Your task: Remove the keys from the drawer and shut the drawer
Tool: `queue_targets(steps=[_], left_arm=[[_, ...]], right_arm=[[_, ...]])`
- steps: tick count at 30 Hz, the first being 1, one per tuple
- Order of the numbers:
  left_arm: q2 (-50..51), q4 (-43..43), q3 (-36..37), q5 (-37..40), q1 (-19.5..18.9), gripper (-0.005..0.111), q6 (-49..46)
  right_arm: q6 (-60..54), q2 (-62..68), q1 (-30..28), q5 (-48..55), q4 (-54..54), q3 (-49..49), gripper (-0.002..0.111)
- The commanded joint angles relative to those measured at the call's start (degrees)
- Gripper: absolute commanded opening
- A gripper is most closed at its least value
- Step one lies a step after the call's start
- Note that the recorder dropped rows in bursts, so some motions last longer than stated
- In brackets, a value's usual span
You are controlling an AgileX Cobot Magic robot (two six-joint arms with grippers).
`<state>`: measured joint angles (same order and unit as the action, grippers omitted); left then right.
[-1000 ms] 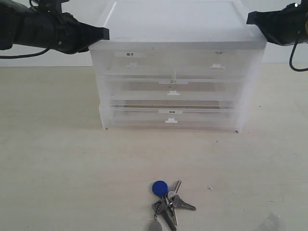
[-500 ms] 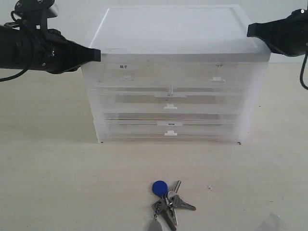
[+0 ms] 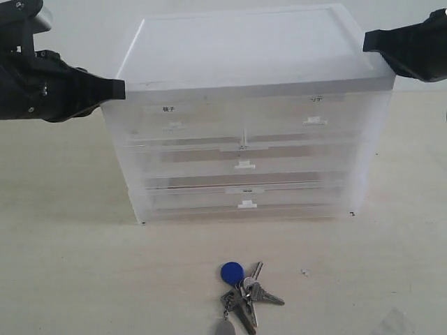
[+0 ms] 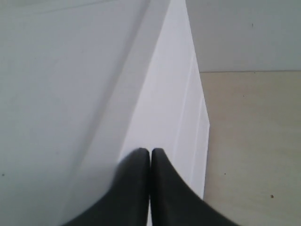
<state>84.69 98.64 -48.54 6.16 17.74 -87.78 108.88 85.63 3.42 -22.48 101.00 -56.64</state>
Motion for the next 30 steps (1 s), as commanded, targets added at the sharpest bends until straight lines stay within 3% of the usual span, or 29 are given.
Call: queue_targets(steps=[1,12,18,25,30], left_arm=[[-1.81,1.31,1.11,13.31,3.00,0.004,-4.13],[-3.03,1.31,1.11,12.43,3.00,0.004,-4.75],[-8.10,1.31,1.11,5.30,2.88,0.004,-6.84],[-15.54,1.31,2.25,-0.29,2.88,0.004,-8.22],[-18.40,1.31,5.42,0.21,2.88,0.004,-8.65]], right_arm=[[1.37,-1.69,3.10,-17.13,-1.06,0.04,0.000],[-0.87,-1.69,3.10,-11.53,-1.06,4.61,0.000],[-1.00,-1.69,3.10,-9.89,-1.06,4.61,0.000],[-2.12,-5.91,2.73,4.62,-1.06,6.94,0.000],[-3.04,-10.89,2.73,14.58,-1.06,8.59,0.000]])
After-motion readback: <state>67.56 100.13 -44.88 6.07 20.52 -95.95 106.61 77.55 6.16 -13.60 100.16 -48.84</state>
